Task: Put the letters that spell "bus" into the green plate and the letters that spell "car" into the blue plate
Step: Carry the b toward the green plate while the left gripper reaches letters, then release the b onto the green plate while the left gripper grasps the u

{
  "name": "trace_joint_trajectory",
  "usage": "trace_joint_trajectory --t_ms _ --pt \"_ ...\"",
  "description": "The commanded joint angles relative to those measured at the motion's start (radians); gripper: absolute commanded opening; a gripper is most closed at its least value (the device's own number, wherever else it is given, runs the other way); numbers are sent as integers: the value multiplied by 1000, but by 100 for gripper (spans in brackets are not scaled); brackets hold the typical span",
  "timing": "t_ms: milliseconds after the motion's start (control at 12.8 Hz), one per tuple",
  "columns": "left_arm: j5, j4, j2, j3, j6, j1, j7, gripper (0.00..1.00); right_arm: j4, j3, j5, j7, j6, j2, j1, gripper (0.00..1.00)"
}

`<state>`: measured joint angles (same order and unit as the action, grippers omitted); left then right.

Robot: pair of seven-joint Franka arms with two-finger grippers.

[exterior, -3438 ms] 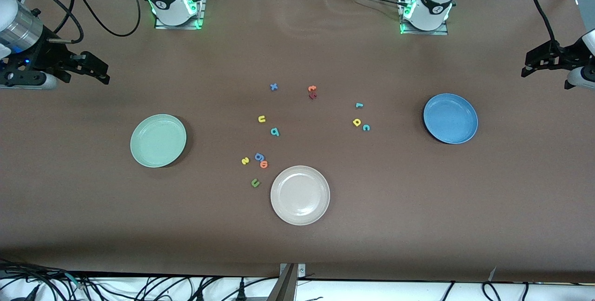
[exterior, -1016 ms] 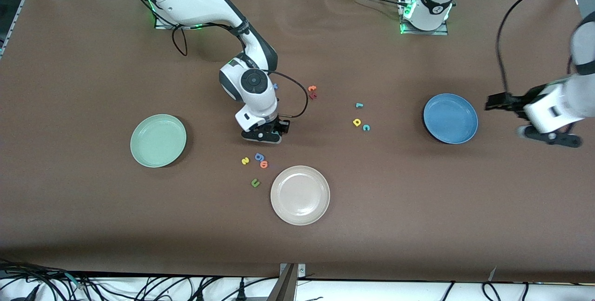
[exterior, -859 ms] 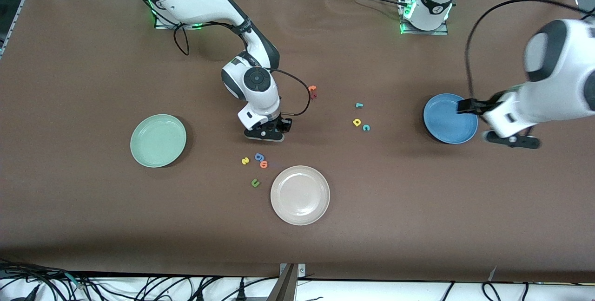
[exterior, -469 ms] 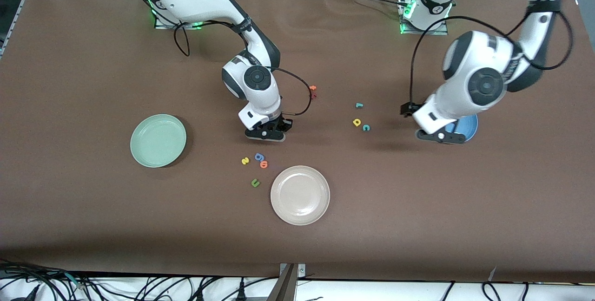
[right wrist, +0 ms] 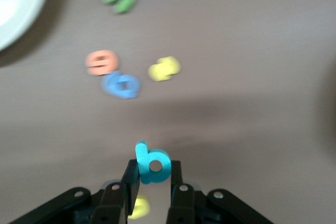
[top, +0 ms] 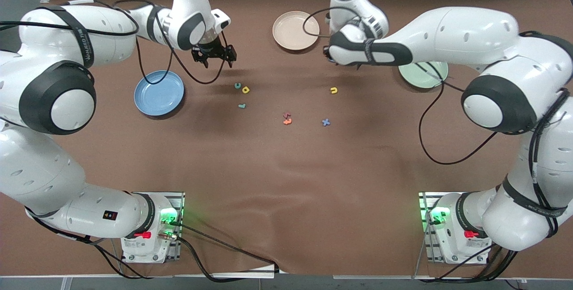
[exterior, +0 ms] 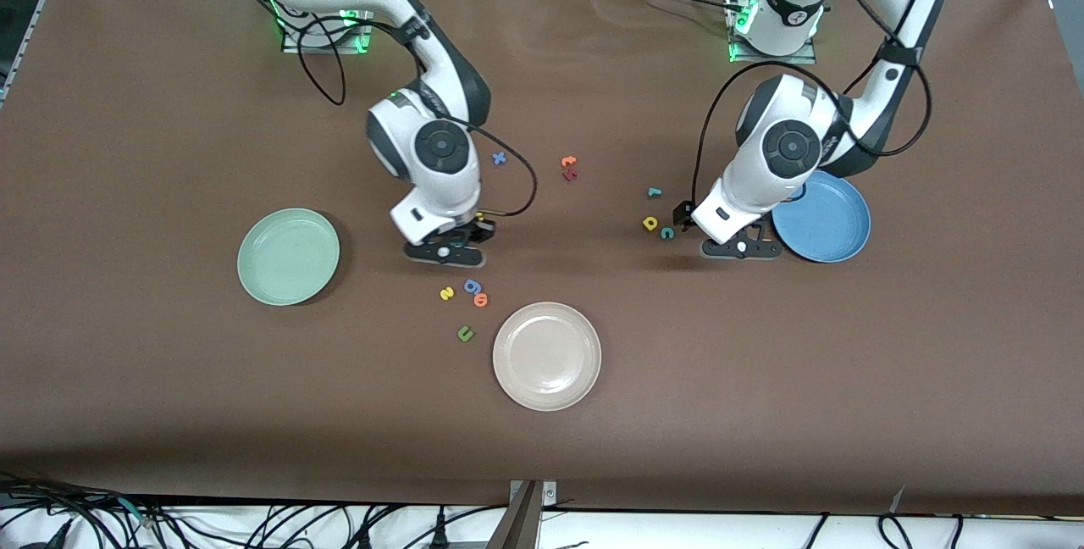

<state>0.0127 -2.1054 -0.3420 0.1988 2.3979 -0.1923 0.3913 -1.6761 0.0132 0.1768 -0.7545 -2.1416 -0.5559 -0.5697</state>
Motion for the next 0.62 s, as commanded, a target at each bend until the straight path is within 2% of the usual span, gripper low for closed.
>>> trace_joint_trajectory --t_ms 0,234,391,469,547 --pt "-25 -33 -49 -12 124 -50 79 93 -51 -94 6 174 148 76 10 9" --pt "-14 -28 -107 -13 190 -114 167 90 -160 -267 -2 390 164 137 14 11" --pt "-11 -33 -109 -19 190 -114 167 85 -255 -308 -7 406 126 117 34 11" --pt "-11 -36 -109 -22 190 -114 167 80 -316 -311 -7 409 41 108 65 12" --pt "-11 -36 -109 -33 188 -114 169 74 -365 -309 -5 411 -31 99 111 33"
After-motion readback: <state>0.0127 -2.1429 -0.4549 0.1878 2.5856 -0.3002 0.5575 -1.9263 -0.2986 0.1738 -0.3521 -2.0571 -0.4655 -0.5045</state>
